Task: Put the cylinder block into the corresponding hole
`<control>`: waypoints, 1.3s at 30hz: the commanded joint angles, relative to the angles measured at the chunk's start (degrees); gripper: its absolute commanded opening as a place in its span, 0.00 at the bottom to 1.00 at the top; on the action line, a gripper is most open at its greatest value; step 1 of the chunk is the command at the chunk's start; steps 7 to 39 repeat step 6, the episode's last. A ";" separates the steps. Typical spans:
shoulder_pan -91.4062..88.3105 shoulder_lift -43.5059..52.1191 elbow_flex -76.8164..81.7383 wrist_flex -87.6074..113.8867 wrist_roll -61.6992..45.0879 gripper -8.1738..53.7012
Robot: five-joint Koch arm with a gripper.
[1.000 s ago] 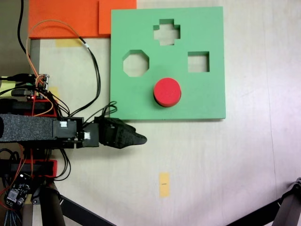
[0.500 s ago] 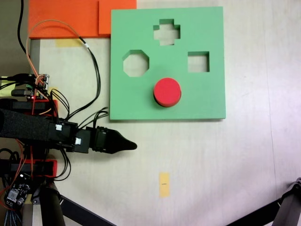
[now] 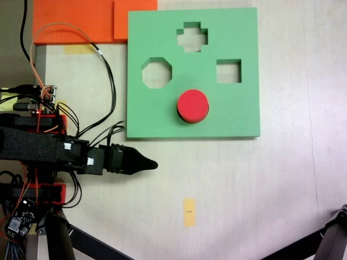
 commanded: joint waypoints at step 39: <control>0.35 3.96 3.96 1.58 0.53 0.68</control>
